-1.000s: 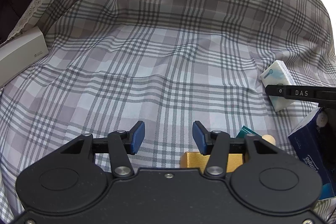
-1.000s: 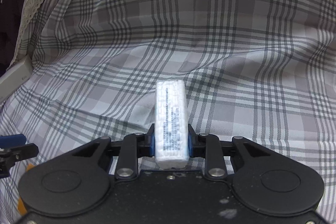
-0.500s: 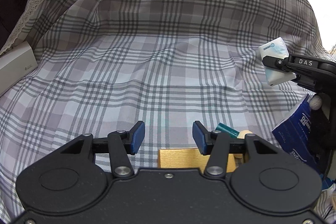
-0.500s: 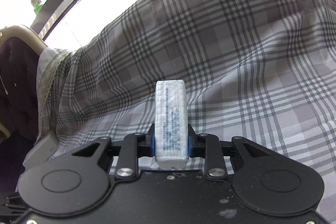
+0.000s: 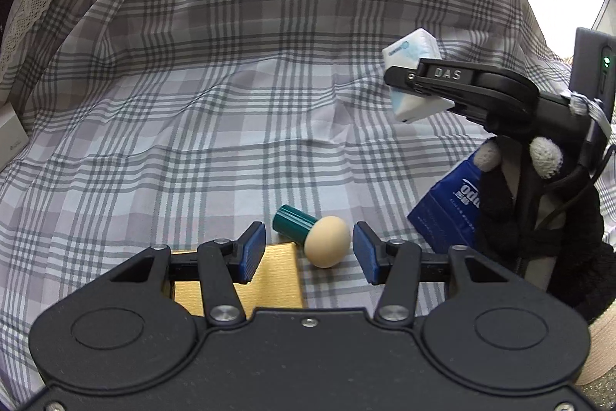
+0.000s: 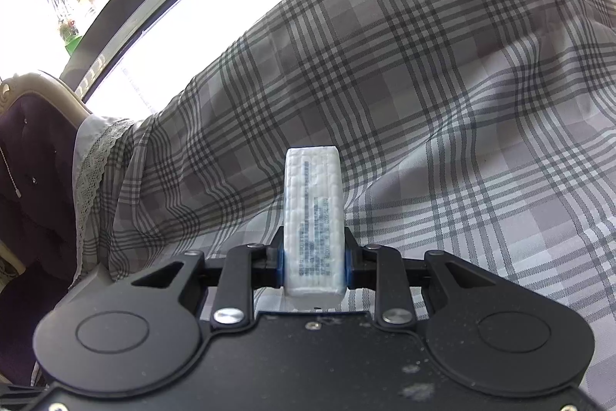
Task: Organize soft objects
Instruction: 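Lift the white packet with the right gripper while the left grasps the wooden egg toy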
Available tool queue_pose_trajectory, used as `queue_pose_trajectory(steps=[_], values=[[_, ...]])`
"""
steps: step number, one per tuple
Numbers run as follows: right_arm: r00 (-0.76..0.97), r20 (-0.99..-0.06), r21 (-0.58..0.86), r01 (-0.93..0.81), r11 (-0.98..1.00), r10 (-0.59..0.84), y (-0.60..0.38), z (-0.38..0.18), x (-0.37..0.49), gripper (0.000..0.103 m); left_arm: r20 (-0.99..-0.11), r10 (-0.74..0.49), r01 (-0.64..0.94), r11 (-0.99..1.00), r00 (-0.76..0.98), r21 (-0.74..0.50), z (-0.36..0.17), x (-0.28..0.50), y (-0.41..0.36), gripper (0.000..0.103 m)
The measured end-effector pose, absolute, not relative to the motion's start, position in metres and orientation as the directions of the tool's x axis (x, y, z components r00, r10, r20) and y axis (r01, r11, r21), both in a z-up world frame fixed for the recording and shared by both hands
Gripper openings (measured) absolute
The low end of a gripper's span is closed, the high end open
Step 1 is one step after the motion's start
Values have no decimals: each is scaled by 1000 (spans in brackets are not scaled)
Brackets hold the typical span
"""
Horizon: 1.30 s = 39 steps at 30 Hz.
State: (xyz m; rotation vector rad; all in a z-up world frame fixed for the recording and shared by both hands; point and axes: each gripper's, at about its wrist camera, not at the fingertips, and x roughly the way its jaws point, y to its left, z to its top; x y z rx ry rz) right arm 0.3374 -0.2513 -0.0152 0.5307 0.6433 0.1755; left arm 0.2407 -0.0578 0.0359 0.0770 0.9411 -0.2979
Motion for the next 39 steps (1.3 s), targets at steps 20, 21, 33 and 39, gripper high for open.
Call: queue_pose_trajectory(steps=[20,21,33,39], values=[[802,-500,547,0,837,326,-256,-15,334,26,-833,-63,331,932,550,148,-3,258,-103,49],[802,-500,548,0,837,328,-256,-15,334,26,-833,-66,328,934,549,142,-4,259,-102,48],[810,-490,555,2,832,324,-256,-14,331,26,-820,-85,288,952,566,101,1,263,-100,38],[813,-486,554,3,833,321,-256,-14,330,26,-798,-115,295,952,591,82,17,257,-98,37]])
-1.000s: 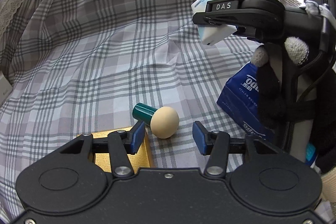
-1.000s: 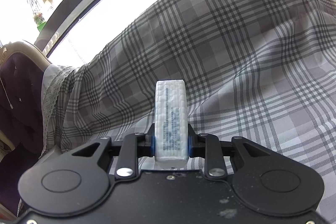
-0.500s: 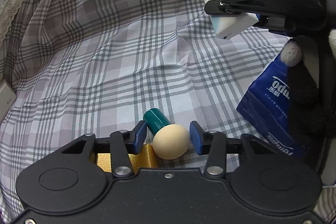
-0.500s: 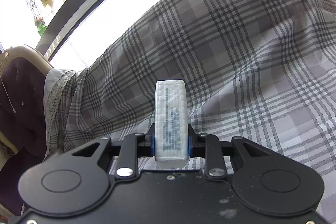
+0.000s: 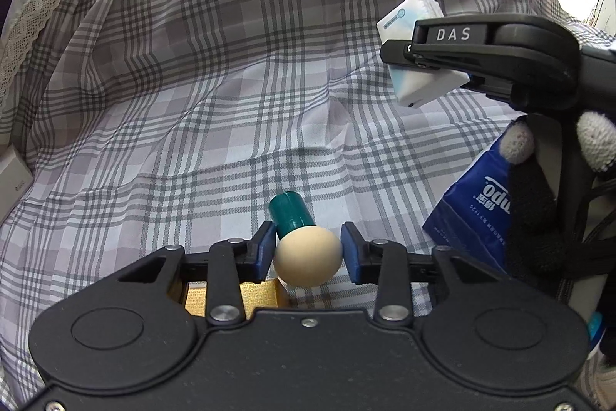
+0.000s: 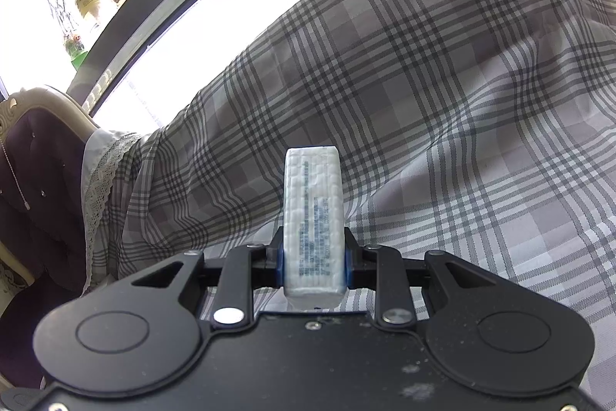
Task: Organize soft objects
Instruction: 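Lift the white packet with the right gripper while the left grasps the wooden egg toy, then carry the egg toy in the left gripper while the right carries the packet to the tray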
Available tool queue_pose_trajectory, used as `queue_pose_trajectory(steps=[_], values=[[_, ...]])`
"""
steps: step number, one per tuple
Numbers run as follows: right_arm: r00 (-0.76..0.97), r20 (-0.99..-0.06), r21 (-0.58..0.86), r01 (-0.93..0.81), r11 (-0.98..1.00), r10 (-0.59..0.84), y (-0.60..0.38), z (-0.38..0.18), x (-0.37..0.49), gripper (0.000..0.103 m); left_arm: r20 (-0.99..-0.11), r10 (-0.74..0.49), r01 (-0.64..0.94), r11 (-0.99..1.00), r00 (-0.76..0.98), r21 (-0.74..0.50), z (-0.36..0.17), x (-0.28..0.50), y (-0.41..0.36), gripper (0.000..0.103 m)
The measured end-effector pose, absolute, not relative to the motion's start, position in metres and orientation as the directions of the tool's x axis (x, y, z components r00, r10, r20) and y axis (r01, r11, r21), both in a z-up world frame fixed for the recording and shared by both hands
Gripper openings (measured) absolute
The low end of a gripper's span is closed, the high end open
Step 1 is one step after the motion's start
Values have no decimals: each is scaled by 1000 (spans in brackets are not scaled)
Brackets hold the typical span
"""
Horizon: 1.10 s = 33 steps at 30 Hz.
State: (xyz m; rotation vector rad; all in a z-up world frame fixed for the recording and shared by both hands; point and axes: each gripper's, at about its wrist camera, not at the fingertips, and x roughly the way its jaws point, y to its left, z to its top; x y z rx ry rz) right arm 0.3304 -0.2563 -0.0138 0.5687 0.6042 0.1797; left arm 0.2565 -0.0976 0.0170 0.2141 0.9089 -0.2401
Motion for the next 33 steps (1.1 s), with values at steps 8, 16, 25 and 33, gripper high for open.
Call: queue_pose_trajectory(steps=[8,16,25,33], values=[[815,-486,558,11,830,316,-258,-14,330,26,-786,-186,306,952,590,5,40,233,-81,37],[816,-492,547,18,837,304,-255,-13,331,26,-791,-224,290,955,570,-62,52,190,-56,38],[822,-505,509,37,860,263,-251,-11,329,26,-810,-219,216,969,543,-117,55,155,-21,37],[810,-542,477,78,875,224,-250,-11,334,26,-824,-220,167,974,521,-154,51,116,9,38]])
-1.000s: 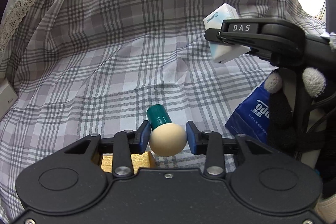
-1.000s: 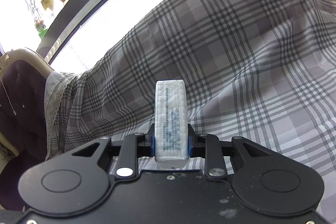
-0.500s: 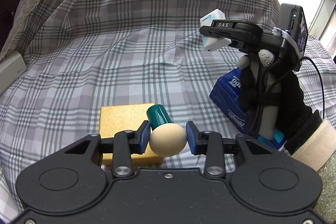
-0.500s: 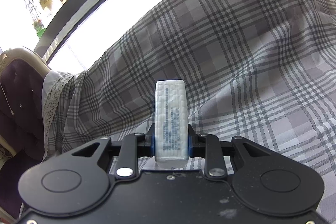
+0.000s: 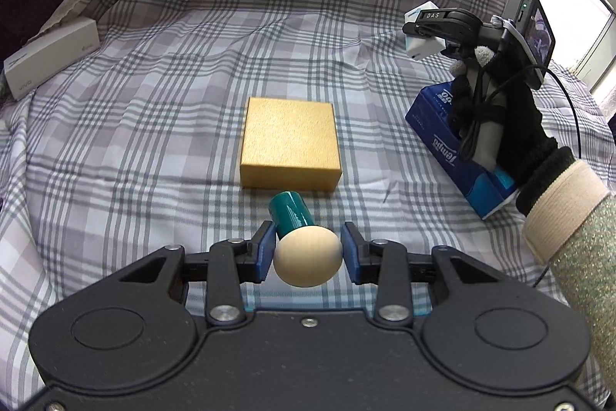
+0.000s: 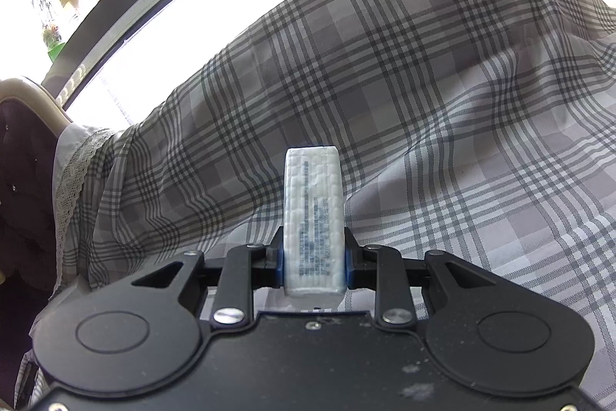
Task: Organize soft objects
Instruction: 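Carry the egg toy in the left gripper while the right carries the packet to the tray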
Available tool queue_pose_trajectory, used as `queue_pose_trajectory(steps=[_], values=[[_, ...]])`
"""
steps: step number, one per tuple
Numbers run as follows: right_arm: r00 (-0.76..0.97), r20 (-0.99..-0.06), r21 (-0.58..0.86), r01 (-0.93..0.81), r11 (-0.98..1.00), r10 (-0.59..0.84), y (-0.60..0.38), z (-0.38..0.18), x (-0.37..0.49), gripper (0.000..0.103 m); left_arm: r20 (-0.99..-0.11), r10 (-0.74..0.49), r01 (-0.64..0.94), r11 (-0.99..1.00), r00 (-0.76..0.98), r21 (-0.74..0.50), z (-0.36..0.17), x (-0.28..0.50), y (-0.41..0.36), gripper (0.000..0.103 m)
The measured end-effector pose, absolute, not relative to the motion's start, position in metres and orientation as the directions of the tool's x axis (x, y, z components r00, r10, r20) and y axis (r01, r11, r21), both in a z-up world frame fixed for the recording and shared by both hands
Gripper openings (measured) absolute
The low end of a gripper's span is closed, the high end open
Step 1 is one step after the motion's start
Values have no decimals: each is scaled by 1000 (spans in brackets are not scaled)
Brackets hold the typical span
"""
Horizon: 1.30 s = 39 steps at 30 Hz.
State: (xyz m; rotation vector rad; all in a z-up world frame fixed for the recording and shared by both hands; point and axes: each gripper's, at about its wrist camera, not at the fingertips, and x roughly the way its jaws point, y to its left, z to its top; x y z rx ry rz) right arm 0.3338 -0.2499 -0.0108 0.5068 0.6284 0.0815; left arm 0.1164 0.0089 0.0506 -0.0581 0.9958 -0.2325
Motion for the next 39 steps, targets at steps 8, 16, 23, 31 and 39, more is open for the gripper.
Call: queue_pose_trajectory(steps=[8,16,23,31,39], values=[[775,-606,367,76,927,176,-233,0,338,26,-824,-211,107,977,526,-182,46,87,35,38],[771,-597,317,-26,948,221,-218,55,302,26,-819,-227,96,973,526,-208,45,72,47,37],[788,-539,215,-213,953,297,-198,127,206,26,-819,-233,105,972,524,-210,46,67,49,37],[752,-568,237,-241,941,335,-194,160,73,26,-836,-238,140,971,495,-193,42,62,47,38],[645,-666,381,-138,914,375,-195,136,5,26,-851,-226,153,973,475,-173,35,59,44,38]])
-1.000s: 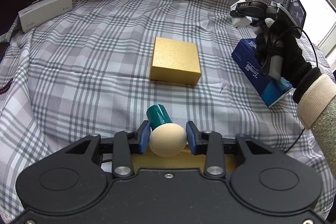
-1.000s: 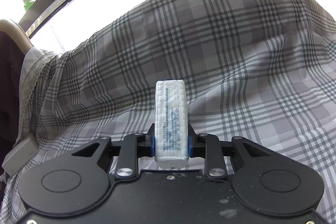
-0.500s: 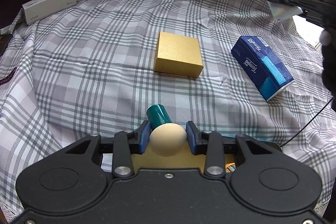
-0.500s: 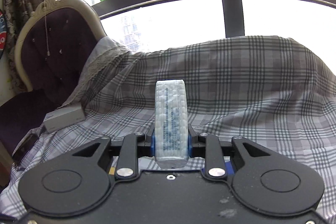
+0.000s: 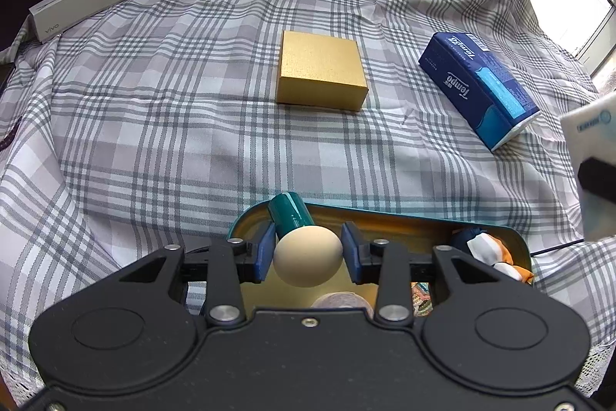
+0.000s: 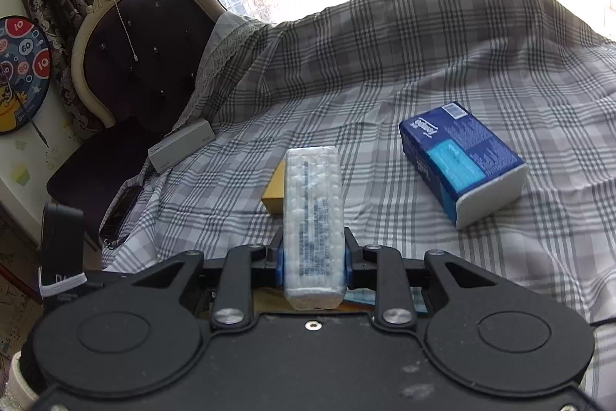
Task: Organize soft objects
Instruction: 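Carry the egg toy in the left gripper while the right carries the packet to the tray, then open the left gripper over the tray while the right releases the white packet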
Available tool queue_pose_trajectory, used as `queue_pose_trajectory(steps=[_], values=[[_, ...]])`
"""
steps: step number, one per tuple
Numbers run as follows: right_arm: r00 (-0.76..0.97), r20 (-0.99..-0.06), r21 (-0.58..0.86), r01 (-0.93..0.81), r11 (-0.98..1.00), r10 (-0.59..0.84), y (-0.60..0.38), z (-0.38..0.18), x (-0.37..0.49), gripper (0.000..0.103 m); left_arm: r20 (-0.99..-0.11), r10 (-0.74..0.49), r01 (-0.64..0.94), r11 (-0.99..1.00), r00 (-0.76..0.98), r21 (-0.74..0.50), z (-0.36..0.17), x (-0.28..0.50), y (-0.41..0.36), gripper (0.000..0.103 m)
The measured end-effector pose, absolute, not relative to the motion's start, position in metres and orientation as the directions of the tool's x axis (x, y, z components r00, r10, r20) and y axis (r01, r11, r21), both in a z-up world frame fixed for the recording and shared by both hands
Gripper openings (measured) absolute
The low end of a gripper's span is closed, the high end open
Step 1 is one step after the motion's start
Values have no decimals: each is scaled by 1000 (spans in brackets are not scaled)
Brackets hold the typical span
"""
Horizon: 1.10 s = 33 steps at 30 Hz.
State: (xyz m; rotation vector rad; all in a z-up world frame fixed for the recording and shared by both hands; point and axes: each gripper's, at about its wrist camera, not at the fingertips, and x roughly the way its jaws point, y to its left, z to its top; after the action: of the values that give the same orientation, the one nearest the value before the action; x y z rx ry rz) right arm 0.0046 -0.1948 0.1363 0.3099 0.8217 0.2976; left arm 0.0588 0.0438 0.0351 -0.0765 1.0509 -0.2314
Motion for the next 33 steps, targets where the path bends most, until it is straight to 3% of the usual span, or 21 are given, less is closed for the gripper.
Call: queue_pose_trajectory(steps=[3,16,21,33], values=[[645,-694,333,-106,937,320,-188,127,-13,26,-856,-218,148,975,468,-167,33,59,44,39],[560,-752,355,-99,930,347,-175,110,-18,26,-873,-172,122,984,457,-130,29,48,50,40],[510,-772,357,-144,923,379,-155,104,-10,26,-874,-138,139,987,465,-82,30,37,49,40],[470,-789,303,-261,917,395,-104,94,14,29,-888,-134,91,990,439,-105,22,28,63,40]])
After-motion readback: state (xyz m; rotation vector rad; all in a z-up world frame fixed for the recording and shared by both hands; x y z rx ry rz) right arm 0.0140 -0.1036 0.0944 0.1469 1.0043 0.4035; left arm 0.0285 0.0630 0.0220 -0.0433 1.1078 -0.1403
